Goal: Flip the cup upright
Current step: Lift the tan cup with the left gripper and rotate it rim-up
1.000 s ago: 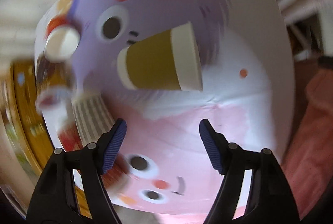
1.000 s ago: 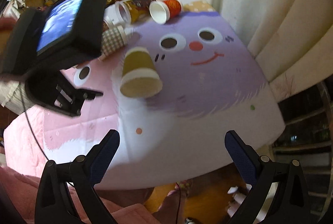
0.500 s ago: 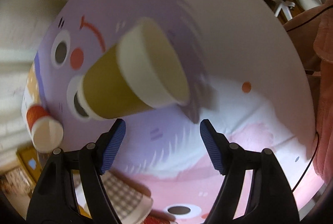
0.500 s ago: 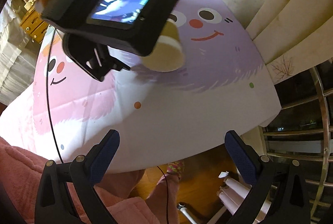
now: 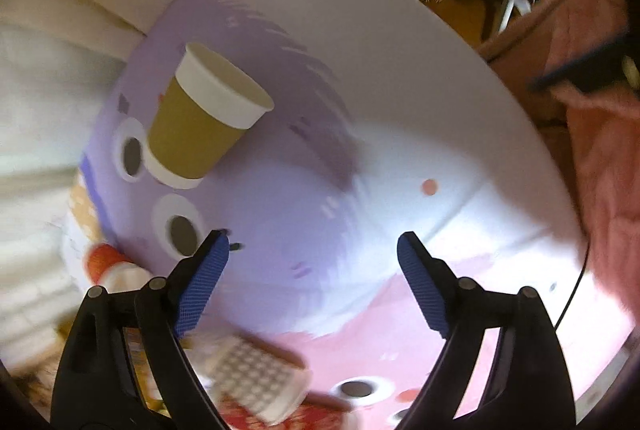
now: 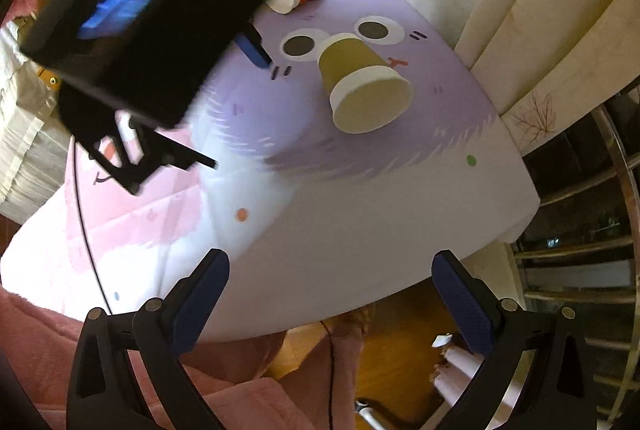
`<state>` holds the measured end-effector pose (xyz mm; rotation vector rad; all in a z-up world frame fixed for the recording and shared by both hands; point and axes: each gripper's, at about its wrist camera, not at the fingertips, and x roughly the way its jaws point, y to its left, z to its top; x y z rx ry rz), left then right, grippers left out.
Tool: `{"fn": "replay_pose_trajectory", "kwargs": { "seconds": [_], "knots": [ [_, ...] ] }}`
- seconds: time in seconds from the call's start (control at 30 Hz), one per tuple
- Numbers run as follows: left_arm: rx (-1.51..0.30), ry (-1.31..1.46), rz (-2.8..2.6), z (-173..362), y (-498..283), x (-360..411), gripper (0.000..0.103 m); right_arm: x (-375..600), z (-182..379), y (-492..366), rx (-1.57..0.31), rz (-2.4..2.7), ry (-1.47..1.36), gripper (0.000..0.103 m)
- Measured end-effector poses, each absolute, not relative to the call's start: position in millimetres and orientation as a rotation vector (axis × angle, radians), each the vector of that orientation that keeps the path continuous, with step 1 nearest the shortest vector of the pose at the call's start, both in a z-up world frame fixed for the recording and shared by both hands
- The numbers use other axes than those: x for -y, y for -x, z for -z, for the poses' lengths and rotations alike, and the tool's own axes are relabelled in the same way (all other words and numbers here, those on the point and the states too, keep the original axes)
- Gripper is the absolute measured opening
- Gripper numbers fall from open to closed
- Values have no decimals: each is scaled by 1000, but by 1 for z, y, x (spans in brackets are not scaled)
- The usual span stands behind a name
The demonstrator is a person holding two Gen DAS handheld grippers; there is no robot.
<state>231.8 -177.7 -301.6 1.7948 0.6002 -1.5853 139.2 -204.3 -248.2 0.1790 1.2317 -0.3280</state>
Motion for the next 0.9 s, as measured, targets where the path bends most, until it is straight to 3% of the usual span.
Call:
{"fn": "replay_pose_trajectory", "kwargs": {
  "seconds": [0.2, 0.33, 0.67, 0.8, 0.9],
  "knots": [
    [-498, -1920, 1585, 286, -240, 212, 85, 230, 237, -127, -1194, 223, -148, 103],
    [-335, -2008, 1615, 289, -233, 240, 85, 252, 229, -126, -1183, 170, -135, 103],
    [-301, -2111, 1721, 326, -236, 283, 85, 295, 222, -124, -1189, 122, -145, 103],
    [-302, -2141, 1731, 336, -234, 284, 68, 306, 225, -128, -1193, 111, -146, 103],
    [-328, -2132, 1734, 333, -235, 284, 67, 314, 230, -130, -1194, 105, -145, 103]
  ]
}}
